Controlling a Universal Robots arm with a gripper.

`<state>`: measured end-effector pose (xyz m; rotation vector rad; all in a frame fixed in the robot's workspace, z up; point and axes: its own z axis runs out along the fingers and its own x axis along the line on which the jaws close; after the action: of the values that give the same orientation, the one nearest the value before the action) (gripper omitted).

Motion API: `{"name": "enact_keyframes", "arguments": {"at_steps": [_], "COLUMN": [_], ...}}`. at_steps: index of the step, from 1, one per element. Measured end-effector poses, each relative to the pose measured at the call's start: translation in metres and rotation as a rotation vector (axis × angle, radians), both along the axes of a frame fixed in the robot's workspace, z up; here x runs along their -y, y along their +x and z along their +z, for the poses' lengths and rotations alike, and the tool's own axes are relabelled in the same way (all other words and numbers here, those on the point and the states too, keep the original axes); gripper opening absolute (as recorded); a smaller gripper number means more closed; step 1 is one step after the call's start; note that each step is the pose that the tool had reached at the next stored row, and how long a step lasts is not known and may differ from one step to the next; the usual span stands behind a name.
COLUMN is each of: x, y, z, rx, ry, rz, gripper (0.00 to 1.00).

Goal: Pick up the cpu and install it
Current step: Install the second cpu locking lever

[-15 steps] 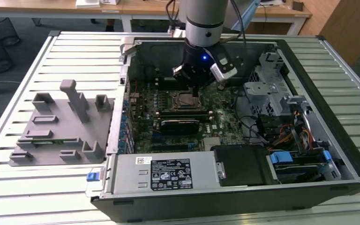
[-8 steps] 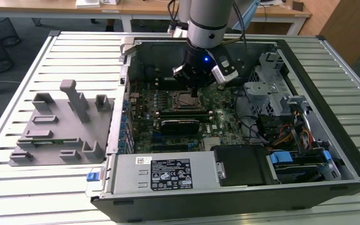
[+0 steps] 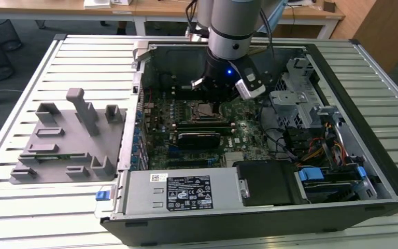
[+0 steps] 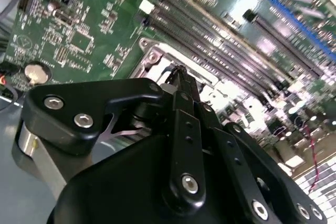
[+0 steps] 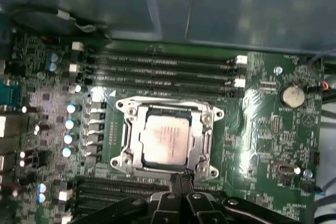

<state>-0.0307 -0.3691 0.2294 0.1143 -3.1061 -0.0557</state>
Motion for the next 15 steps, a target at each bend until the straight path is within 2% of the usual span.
{"name": "enact_keyframes", "arguments": {"at_steps": [5, 10, 15], "x": [0.0040, 0.0115, 0.0134], "y": [0.000, -0.001, -0.009], "z": [0.0000, 0.0000, 0.0000], "rx": [-0.0038, -0.0043, -0.0044], "ry": [0.0015, 0.0059, 0.0070], "rz": [0.000, 0.000, 0.000], "gripper": [0.11, 0.11, 0.11]}}
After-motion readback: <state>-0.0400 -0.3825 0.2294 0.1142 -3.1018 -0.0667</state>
